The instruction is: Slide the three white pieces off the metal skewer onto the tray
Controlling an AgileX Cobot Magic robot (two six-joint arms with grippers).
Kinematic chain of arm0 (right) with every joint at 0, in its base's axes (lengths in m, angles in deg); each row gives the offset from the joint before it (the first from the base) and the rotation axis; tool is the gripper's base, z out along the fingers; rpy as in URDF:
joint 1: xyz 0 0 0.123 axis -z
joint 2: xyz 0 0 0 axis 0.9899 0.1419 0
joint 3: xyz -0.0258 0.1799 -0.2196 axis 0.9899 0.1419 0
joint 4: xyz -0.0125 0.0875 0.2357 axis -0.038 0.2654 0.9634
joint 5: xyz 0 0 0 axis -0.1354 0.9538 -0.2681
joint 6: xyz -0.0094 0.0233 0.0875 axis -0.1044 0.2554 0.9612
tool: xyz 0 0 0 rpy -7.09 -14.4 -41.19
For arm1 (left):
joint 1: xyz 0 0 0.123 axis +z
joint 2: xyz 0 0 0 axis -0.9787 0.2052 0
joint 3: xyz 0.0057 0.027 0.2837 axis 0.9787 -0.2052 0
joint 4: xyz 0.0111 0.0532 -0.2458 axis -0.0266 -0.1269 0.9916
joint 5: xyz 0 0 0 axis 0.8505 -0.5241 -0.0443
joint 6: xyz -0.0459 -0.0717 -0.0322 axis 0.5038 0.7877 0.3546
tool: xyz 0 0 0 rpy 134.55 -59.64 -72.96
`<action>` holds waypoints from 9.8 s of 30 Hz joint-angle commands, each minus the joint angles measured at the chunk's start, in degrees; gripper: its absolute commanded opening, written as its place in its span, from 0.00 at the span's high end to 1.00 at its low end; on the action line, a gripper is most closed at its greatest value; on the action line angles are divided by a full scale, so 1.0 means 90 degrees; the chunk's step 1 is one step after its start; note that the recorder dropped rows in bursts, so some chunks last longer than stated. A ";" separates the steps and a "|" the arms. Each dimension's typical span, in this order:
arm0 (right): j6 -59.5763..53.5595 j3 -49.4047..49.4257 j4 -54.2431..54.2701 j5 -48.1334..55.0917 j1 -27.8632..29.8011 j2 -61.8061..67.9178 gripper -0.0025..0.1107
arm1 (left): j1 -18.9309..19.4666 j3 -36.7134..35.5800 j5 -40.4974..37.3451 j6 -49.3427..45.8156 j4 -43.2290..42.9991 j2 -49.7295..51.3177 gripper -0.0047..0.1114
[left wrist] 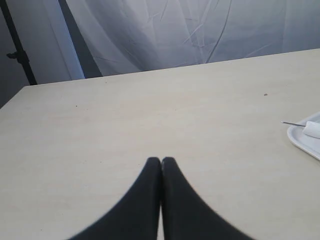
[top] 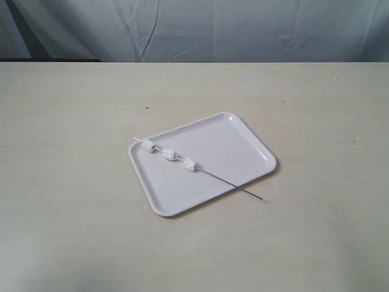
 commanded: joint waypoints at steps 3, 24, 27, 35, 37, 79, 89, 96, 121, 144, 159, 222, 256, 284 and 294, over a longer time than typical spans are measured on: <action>-0.0016 0.0015 -0.0038 -0.0063 -0.0013 -0.0025 0.98 | -0.0007 -0.0026 0.0068 0.0021 -0.0034 -0.0041 0.96; -0.0016 0.0015 -0.0038 -0.0063 -0.0013 -0.0025 0.98 | -0.0006 -0.0026 0.0080 0.0021 -0.0034 -0.0041 0.96; -0.0016 0.0015 0.0000 -0.0208 -0.0013 -0.0025 0.98 | -0.0006 -0.0026 0.0375 0.0021 -0.0291 -0.0041 0.96; -0.0016 0.0015 0.0232 -0.2619 -0.0013 -0.0025 0.98 | -0.0006 -0.0026 0.2585 0.0021 0.1361 -0.0041 0.96; -0.0016 0.0015 0.0232 -0.2962 -0.0013 -0.0025 0.98 | -0.0006 -0.0026 0.2585 0.0021 0.0760 -0.0041 0.96; -0.1586 -0.6851 0.0886 0.2915 -0.1347 0.6166 0.98 | -0.0019 0.4352 0.5275 1.0814 -1.1232 0.5084 0.96; -0.3810 -0.7402 0.1458 0.4010 -0.1679 1.0179 0.80 | -0.0019 0.4487 0.6109 1.0676 -1.1232 0.8491 0.87; -0.4893 -0.7402 0.1651 0.4071 -0.1693 1.1706 0.57 | -0.0019 0.4487 0.6193 1.0426 -1.1232 0.9960 0.86; -0.5395 -0.7302 0.2145 0.3596 -0.2492 1.2255 0.65 | -0.0019 0.4680 0.6761 1.0338 -1.1232 1.0658 0.86; -0.5254 -0.7217 0.2078 0.3436 -0.2492 1.2635 0.65 | -0.0019 0.4680 0.7002 1.0336 -1.1232 1.0658 0.86; -0.5244 -0.7217 0.2177 0.3453 -0.2492 1.2635 0.98 | -0.0019 0.4680 0.7071 1.0599 -1.1232 1.0658 0.86; -0.5244 -0.6098 0.3656 0.4015 -0.2303 1.0269 0.98 | -0.0486 0.4680 0.8919 1.2493 -0.7731 1.1740 0.82; -0.4406 -0.4908 0.2819 0.4519 -0.2303 0.9438 0.98 | -0.0256 0.4995 0.8563 1.2133 -0.7130 1.1740 0.83; -0.3601 -0.4908 0.1974 0.4176 -0.2303 0.8676 0.98 | -0.1990 0.5263 0.6476 1.1154 -0.8410 1.2612 0.66; -0.2838 -0.4908 0.1634 0.3666 -0.2303 0.8716 0.98 | -0.1592 0.5397 0.8025 1.1230 -0.8798 1.2354 0.56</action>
